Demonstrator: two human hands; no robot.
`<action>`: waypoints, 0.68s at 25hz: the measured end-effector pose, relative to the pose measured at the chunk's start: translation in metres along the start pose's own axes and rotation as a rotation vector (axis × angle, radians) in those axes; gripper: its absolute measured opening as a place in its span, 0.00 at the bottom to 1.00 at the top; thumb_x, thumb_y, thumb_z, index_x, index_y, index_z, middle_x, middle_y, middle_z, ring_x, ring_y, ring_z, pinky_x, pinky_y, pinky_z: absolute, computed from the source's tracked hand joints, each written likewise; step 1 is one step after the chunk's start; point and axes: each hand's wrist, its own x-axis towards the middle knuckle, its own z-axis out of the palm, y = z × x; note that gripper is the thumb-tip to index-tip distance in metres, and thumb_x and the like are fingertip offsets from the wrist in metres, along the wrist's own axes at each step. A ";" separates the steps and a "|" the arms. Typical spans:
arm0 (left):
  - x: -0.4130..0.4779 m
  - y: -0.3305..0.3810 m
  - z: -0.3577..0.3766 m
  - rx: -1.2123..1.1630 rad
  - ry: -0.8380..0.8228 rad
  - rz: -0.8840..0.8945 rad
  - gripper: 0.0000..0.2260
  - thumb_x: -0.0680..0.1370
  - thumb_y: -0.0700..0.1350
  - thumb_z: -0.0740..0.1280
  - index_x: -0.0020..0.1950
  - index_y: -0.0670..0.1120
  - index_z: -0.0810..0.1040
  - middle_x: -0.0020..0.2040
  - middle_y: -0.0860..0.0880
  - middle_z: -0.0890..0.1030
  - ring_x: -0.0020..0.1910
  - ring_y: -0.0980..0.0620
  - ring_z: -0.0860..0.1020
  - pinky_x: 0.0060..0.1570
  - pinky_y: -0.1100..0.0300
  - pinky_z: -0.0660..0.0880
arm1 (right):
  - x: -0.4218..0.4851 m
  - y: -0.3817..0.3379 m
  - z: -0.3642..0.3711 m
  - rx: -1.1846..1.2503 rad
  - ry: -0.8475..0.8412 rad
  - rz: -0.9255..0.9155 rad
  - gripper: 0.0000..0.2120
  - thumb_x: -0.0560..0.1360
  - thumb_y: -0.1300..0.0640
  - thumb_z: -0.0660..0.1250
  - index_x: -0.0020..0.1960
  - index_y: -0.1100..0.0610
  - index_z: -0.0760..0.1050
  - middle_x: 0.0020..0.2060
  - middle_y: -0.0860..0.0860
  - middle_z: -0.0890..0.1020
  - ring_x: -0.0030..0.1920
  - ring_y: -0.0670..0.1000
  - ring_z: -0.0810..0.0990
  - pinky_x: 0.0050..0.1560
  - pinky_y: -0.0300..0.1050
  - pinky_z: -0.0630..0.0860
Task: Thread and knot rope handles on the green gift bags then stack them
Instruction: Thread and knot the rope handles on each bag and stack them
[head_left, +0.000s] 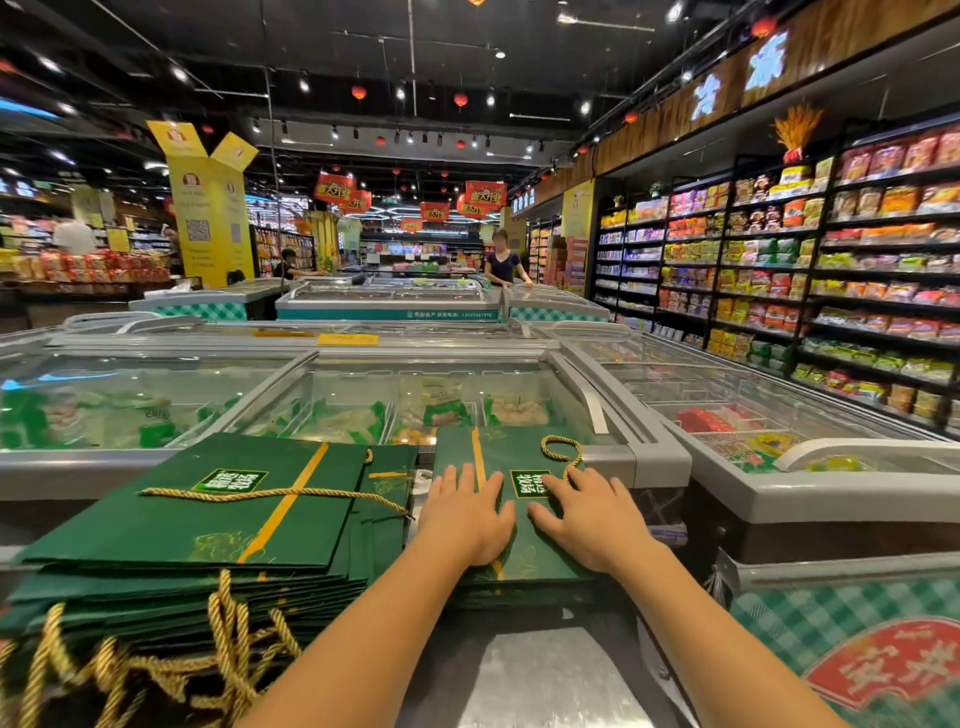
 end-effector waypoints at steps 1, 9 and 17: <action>-0.008 -0.003 -0.013 0.025 0.030 0.008 0.26 0.84 0.60 0.49 0.79 0.50 0.60 0.78 0.40 0.62 0.77 0.39 0.60 0.75 0.43 0.59 | -0.003 -0.005 -0.007 -0.071 0.110 -0.027 0.30 0.80 0.34 0.48 0.73 0.50 0.71 0.69 0.55 0.74 0.71 0.57 0.69 0.70 0.55 0.65; -0.109 -0.134 -0.103 0.078 0.295 -0.217 0.17 0.80 0.57 0.63 0.62 0.49 0.76 0.59 0.49 0.80 0.54 0.47 0.78 0.50 0.53 0.76 | -0.034 -0.123 -0.046 0.571 0.203 -0.269 0.13 0.80 0.44 0.67 0.51 0.53 0.83 0.42 0.47 0.83 0.44 0.48 0.81 0.47 0.50 0.80; -0.182 -0.229 -0.099 0.065 0.220 -0.662 0.26 0.77 0.70 0.59 0.41 0.46 0.71 0.53 0.44 0.79 0.61 0.39 0.75 0.61 0.47 0.71 | -0.054 -0.212 -0.049 0.508 0.078 -0.217 0.34 0.75 0.26 0.59 0.27 0.55 0.62 0.21 0.49 0.62 0.24 0.53 0.65 0.28 0.44 0.60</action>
